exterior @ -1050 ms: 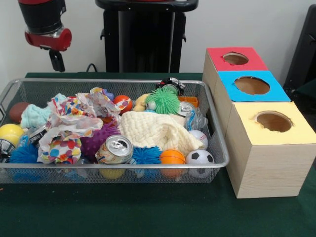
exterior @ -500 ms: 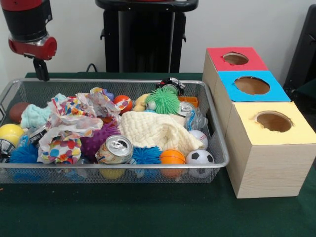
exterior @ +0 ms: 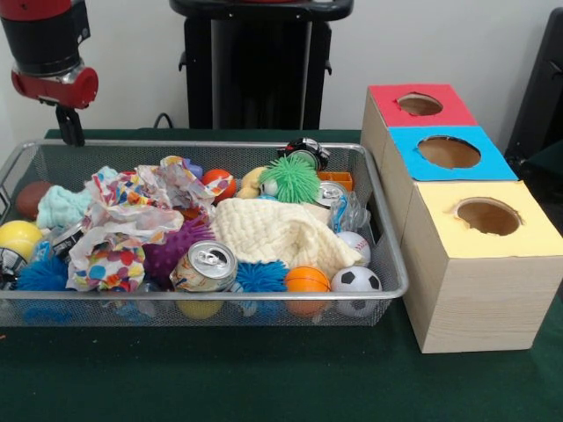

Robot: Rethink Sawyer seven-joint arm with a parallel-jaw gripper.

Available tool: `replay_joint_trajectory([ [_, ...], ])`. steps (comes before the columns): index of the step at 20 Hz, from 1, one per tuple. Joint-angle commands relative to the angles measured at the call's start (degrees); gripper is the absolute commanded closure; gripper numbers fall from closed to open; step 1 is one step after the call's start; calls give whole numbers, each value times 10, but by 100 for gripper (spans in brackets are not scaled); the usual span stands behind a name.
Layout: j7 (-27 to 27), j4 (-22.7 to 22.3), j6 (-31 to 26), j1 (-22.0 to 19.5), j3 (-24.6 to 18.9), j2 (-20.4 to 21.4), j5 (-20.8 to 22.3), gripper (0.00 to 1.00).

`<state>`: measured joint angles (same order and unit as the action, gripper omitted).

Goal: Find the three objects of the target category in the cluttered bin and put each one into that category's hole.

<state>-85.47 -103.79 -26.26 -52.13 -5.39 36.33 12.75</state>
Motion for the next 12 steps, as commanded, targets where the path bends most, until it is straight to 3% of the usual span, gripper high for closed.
replay_joint_trajectory([
  [1,-18,33,-48,6,-44,-9,-5,100],
  [12,-11,44,-39,7,-44,-14,4,100],
])
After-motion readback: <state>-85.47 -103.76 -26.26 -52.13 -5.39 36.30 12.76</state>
